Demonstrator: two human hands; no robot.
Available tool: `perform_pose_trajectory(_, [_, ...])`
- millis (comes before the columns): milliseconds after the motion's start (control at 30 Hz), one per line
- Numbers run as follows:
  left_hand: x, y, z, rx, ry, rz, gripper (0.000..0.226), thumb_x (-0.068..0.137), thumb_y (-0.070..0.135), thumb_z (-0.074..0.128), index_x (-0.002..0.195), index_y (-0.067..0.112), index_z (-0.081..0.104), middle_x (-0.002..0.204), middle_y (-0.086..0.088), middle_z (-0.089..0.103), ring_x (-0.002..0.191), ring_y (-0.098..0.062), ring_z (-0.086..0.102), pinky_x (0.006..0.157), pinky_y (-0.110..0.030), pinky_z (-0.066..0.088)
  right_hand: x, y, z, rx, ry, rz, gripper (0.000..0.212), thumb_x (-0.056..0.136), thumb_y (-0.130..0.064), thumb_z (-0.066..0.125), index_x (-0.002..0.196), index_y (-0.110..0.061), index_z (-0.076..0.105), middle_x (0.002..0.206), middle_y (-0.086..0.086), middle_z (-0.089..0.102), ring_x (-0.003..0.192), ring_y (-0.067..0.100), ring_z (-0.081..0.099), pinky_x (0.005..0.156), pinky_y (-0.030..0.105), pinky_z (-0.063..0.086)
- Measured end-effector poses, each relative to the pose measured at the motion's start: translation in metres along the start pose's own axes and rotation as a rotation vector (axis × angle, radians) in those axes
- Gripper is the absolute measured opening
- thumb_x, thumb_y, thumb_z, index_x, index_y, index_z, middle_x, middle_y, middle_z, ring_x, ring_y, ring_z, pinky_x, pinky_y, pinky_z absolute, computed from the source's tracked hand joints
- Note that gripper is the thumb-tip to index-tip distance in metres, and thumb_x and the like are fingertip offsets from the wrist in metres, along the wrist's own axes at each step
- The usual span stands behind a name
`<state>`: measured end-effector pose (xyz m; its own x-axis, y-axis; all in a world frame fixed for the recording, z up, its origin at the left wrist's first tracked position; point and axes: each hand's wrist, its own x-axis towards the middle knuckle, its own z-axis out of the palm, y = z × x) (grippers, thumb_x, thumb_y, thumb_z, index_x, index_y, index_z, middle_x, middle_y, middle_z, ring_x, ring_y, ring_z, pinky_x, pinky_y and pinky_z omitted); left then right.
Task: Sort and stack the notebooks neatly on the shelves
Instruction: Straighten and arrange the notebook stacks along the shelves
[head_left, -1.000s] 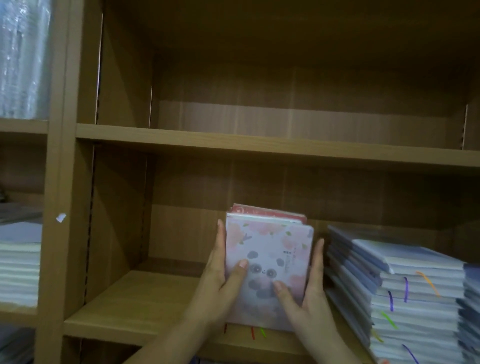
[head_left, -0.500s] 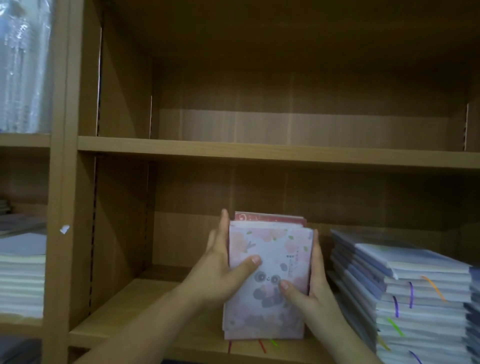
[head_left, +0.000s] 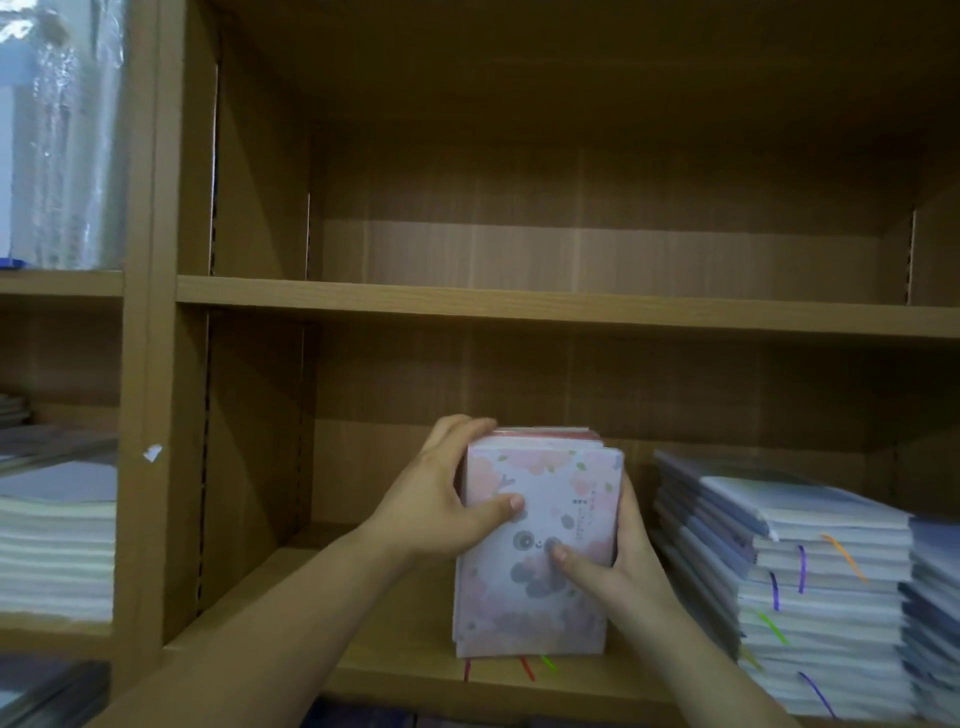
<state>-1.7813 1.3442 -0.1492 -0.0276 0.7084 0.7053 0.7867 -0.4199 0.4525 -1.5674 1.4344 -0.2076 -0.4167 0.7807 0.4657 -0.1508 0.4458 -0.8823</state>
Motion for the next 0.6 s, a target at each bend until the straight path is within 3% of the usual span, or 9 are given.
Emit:
perform_pose_trajectory(100, [0.007,-0.001,-0.001,0.048,-0.005,0.015,0.078,0.075,0.062,0.077,0.142,0.034,0.046,0.131,0.029,0.041,0.118,-0.002,0.056,0.086,-0.031,0.061,0.003,0.001,0.0,-0.006,0.015,-0.023,0.123,0.052,-0.036,0.094,0.149,-0.06,0.023,0.14,-0.005,0.058,0.122,0.02,0.063,0.091,0.05,0.059])
perform_pose_trajectory(167, [0.008,0.0,0.001,-0.04,-0.012,-0.031,0.078,0.074,0.06,0.079,0.14,0.035,0.047,0.13,0.026,0.044,0.117,-0.006,0.059,0.084,-0.033,0.062,0.004,0.0,0.001,-0.006,0.027,-0.034,0.126,0.048,-0.037,0.092,0.148,-0.063,0.02,0.141,-0.004,0.056,0.124,0.022,0.061,0.092,0.053,0.058])
perform_pose_trajectory(233, [0.008,0.0,0.005,-0.155,-0.022,-0.077,0.074,0.078,0.052,0.081,0.142,0.035,0.047,0.137,0.02,0.042,0.124,-0.012,0.058,0.086,-0.036,0.063,0.005,0.001,0.003,-0.011,0.041,-0.064,0.125,0.059,-0.029,0.092,0.148,-0.066,0.013,0.141,-0.01,0.055,0.123,0.016,0.062,0.094,0.051,0.057])
perform_pose_trajectory(267, [0.005,-0.001,0.008,-0.188,-0.01,-0.093,0.075,0.081,0.049,0.08,0.145,0.039,0.042,0.147,0.016,0.037,0.132,-0.013,0.052,0.091,-0.038,0.061,0.004,0.002,0.004,-0.02,0.05,-0.098,0.125,0.068,-0.022,0.091,0.145,-0.07,0.005,0.141,-0.018,0.052,0.122,0.009,0.061,0.097,0.048,0.056])
perform_pose_trajectory(367, [-0.022,-0.007,0.023,-0.25,0.08,-0.128,0.09,0.087,0.044,0.075,0.151,0.063,0.016,0.16,0.027,0.014,0.148,-0.014,0.03,0.102,-0.05,0.054,-0.003,0.002,0.01,-0.086,0.066,-0.169,0.12,0.087,-0.013,0.077,0.131,-0.078,-0.014,0.131,-0.045,0.03,0.118,-0.016,0.048,0.106,0.035,0.047])
perform_pose_trajectory(433, [-0.048,-0.013,0.043,-0.37,0.078,-0.168,0.092,0.09,0.042,0.07,0.149,0.069,0.005,0.16,0.024,0.023,0.146,-0.013,0.036,0.102,-0.053,0.054,-0.007,0.004,0.012,-0.134,0.061,-0.167,0.116,0.091,-0.017,0.074,0.134,-0.073,-0.018,0.13,-0.048,0.024,0.116,-0.026,0.039,0.109,0.03,0.041])
perform_pose_trajectory(500, [-0.067,-0.02,0.062,-0.423,0.057,-0.205,0.091,0.093,0.049,0.065,0.149,0.068,-0.004,0.159,0.022,0.031,0.144,-0.008,0.04,0.11,-0.051,0.048,-0.011,0.008,0.011,-0.154,0.015,-0.168,0.115,0.089,-0.03,0.076,0.14,-0.07,-0.018,0.136,-0.049,0.024,0.125,-0.023,0.036,0.115,0.034,0.038])
perform_pose_trajectory(600, [-0.069,-0.028,0.073,-0.411,0.033,-0.233,0.094,0.093,0.058,0.062,0.147,0.067,-0.015,0.162,0.024,0.027,0.146,-0.003,0.036,0.118,-0.048,0.039,-0.013,0.025,0.002,-0.134,-0.087,-0.147,0.123,0.072,-0.048,0.083,0.148,-0.065,-0.012,0.153,-0.038,0.025,0.143,-0.007,0.032,0.122,0.046,0.031])
